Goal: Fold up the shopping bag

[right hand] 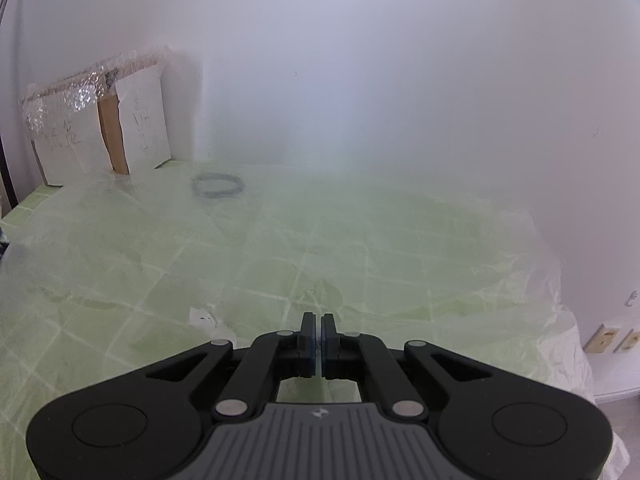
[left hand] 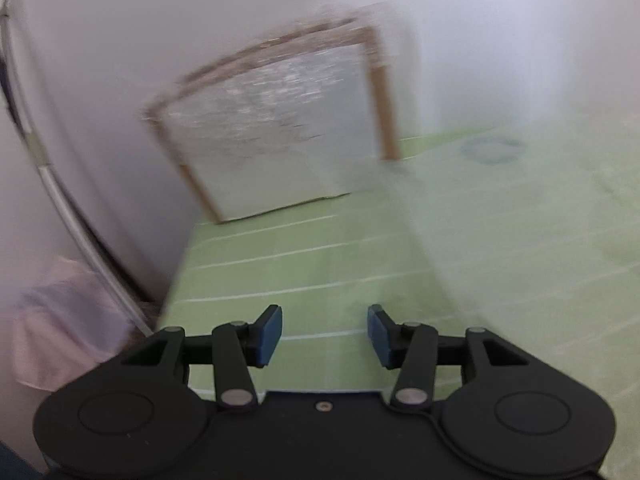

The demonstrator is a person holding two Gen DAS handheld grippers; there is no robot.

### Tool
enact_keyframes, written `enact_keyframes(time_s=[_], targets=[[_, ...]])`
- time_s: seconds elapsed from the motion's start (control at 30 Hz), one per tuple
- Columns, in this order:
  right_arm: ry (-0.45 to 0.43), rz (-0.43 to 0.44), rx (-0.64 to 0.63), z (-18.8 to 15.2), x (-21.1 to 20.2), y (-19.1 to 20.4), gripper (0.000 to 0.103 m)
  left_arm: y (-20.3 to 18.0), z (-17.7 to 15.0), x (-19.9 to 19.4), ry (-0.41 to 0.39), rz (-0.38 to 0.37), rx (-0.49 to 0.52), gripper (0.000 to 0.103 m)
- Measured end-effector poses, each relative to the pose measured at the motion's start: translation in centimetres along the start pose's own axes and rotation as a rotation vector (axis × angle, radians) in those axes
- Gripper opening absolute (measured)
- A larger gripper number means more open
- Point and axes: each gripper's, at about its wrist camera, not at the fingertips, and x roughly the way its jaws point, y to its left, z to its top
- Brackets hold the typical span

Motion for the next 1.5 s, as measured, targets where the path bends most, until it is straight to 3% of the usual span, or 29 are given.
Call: enact_keyframes(time_s=[0.27,0.37,0.43,0.57,0.63,0.8,0.83,0.87,0.97,1.07,1.23,1.33,1.5], targets=[[0.025,0.025,-0.025,0.3,0.6,1.8,0.002,3.3,0.4,1.6,0.024,-0.001,-0.006,0.052],[0.039,0.073,0.013,0.5,0.7,1.6,0.002,6.1,1.0,2.5,0.063,-0.131,-0.113,0.05],[0.052,0.106,0.057,0.7,0.9,1.2,0.002,7.0,1.1,1.8,0.061,-0.216,-0.106,0.048],[0.054,0.077,0.056,1.0,1.7,1.6,0.002,7.8,1.2,-1.8,-0.005,-0.323,-0.077,0.049],[0.054,0.066,0.049,1.1,1.9,1.8,0.002,8.9,1.2,-3.7,-0.052,-0.319,-0.135,0.05],[0.052,0.066,0.052,0.9,1.5,2.5,0.002,11.4,1.1,-7.3,-0.166,-0.209,-0.377,0.049],[0.052,0.068,0.052,1.0,1.5,2.4,0.002,11.4,1.2,-7.9,-0.186,-0.223,-0.413,0.049],[0.05,0.068,0.05,1.0,1.4,2.5,0.002,10.7,1.5,-8.0,-0.191,-0.287,-0.411,0.049],[0.041,0.066,0.036,0.6,1.1,2.6,0.002,5.8,2.9,-7.2,-0.166,-0.391,-0.312,0.05],[0.037,0.071,0.038,0.3,0.9,2.6,0.002,0.3,3.9,-4.5,-0.114,-0.373,-0.211,0.05],[0.039,0.096,0.06,0.5,1.0,2.3,0.008,-4.5,3.5,-0.9,-0.03,-0.337,-0.169,0.049],[0.037,0.101,0.051,0.5,0.9,2.6,0.008,-4.6,3.0,0.5,-0.006,-0.267,-0.131,0.049],[0.041,0.141,0.047,1.4,1.9,4.6,0.008,-1.9,2.1,1.4,-0.011,-0.197,-0.154,0.049]])
